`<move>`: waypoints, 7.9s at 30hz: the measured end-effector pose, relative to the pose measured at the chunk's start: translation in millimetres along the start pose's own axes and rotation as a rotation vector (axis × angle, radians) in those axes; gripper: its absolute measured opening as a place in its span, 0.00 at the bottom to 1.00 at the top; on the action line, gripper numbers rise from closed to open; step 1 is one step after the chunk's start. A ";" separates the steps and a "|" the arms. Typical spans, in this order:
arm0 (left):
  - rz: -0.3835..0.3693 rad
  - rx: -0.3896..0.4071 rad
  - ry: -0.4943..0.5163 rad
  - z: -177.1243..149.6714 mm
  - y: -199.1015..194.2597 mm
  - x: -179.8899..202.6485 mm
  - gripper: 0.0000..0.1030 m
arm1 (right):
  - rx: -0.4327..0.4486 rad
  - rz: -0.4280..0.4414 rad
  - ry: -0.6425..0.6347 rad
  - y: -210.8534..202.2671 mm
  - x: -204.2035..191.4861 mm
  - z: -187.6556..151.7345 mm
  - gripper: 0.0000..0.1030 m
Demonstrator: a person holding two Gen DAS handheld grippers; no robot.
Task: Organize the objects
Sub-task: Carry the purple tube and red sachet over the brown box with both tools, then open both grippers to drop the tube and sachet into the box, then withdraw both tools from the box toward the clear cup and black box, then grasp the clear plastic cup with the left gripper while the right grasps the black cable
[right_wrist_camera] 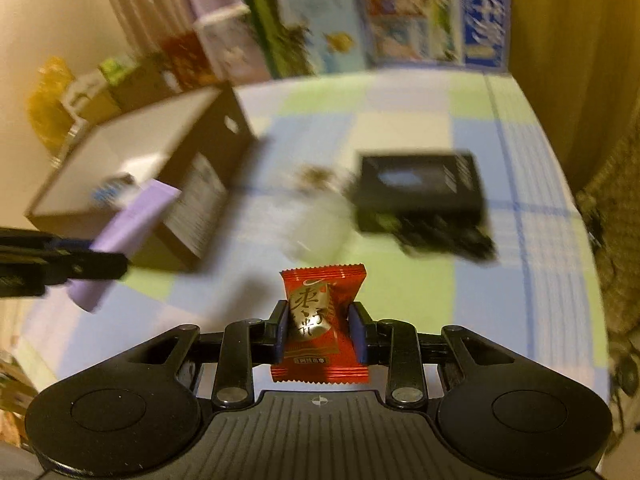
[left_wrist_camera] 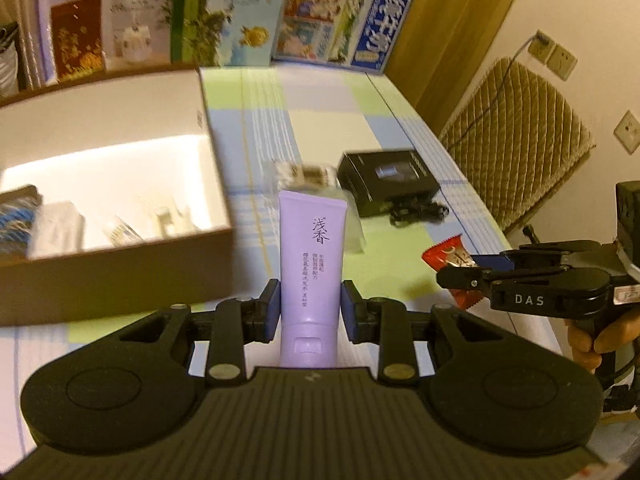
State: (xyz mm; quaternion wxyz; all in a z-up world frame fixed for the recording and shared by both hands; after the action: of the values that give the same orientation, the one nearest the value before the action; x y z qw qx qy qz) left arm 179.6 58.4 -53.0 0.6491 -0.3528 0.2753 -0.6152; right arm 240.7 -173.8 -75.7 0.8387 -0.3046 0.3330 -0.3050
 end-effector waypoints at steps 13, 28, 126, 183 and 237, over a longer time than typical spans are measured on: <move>0.116 0.077 -0.106 24.7 -33.8 -103.8 0.25 | 0.064 0.224 -0.123 60.0 -113.3 81.7 0.28; 0.262 0.020 -0.166 64.3 11.1 -226.6 0.25 | -0.004 0.179 -0.115 173.2 -152.4 136.1 0.28; 0.277 -0.054 -0.121 -7.8 -54.3 -105.4 0.87 | 0.036 0.141 -0.126 40.5 -134.3 42.4 0.95; 0.190 -0.071 0.044 15.7 28.3 107.7 0.87 | 0.093 -0.051 0.097 -57.7 63.0 6.4 0.95; 0.272 -0.193 0.014 56.6 186.2 58.6 0.46 | 0.025 -0.231 0.128 91.7 125.3 31.9 0.93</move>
State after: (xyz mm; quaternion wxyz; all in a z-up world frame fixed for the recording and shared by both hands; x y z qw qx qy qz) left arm 342.3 5.9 -162.9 0.6875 -0.3687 0.3827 -0.4949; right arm 367.0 -195.8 -169.0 0.7787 -0.3101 0.3447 -0.4226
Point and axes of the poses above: each gripper's, at about its wrist camera, not at the fingertips, and y roughly the way its jaws point, x to its right, z to its top, the point moved 1 cm from there along y, roughly the way its jaws point, and after that the axes turned 11 degrees about z, right-handed, at the moved point
